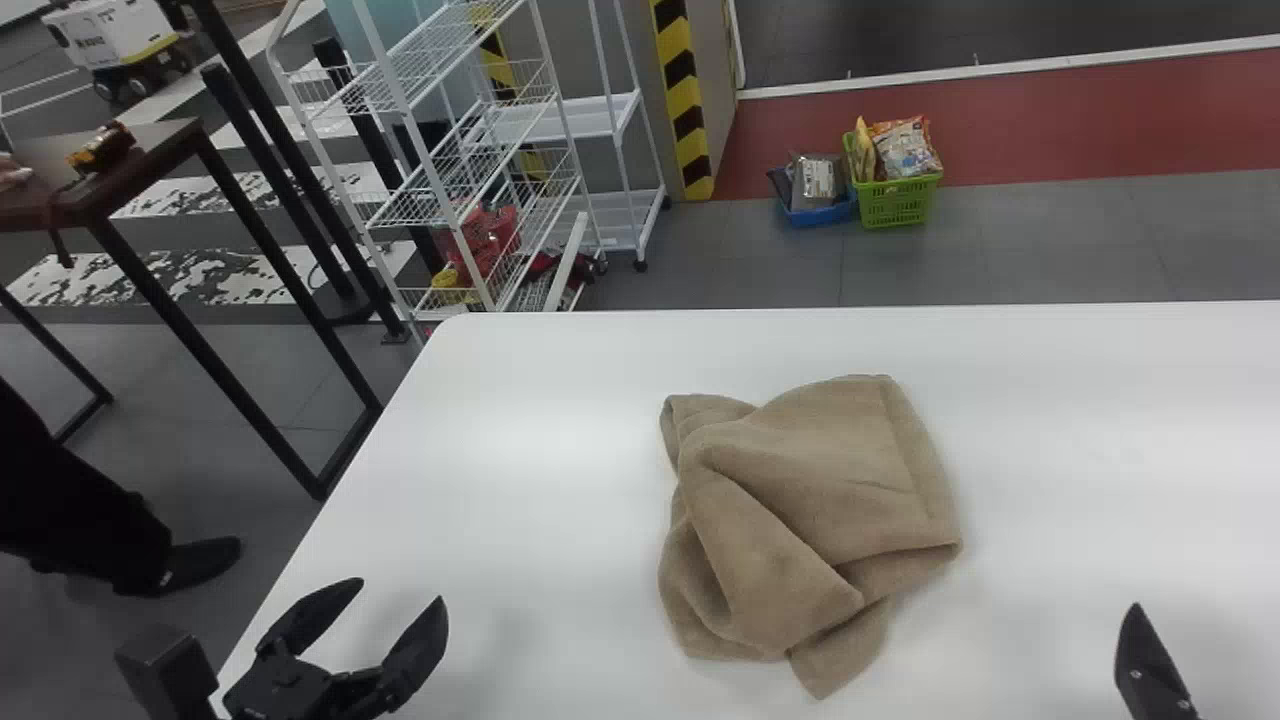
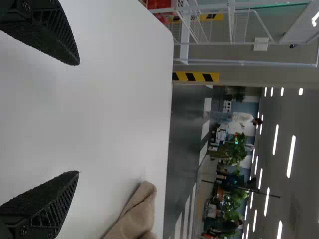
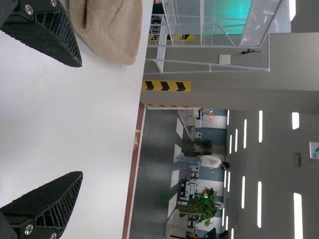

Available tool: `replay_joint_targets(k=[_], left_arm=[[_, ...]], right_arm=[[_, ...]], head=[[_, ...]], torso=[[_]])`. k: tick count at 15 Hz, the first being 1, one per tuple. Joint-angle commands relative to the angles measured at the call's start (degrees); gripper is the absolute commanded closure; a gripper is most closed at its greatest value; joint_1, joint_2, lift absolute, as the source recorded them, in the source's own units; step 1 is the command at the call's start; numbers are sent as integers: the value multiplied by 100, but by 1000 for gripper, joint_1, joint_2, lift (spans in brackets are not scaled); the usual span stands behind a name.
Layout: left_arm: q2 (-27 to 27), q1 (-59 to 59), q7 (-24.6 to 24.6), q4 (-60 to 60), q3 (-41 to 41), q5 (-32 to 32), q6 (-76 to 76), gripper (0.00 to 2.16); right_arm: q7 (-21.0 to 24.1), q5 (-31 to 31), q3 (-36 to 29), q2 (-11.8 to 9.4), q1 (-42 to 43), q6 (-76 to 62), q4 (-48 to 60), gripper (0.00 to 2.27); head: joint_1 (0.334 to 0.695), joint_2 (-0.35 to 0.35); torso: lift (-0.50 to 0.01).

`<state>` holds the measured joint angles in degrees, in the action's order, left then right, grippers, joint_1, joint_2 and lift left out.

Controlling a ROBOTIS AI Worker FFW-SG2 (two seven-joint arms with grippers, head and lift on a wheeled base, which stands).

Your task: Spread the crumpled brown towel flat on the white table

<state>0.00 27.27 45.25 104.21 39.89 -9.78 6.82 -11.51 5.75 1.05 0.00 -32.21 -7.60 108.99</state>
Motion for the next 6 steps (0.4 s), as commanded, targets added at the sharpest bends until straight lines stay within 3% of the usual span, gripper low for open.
replay_joint_targets(k=[1, 6], left_arm=[[-15, 15, 2, 38, 19, -15, 0, -2], [-15, 15, -16, 29, 19, -15, 0, -2]], right_arm=[[0, 5, 9, 5, 49, -18, -80, 12], [0, -13, -9, 5, 49, -53, -80, 12]], head=[[695, 350], [695, 350]], torso=[[-123], [-123]])
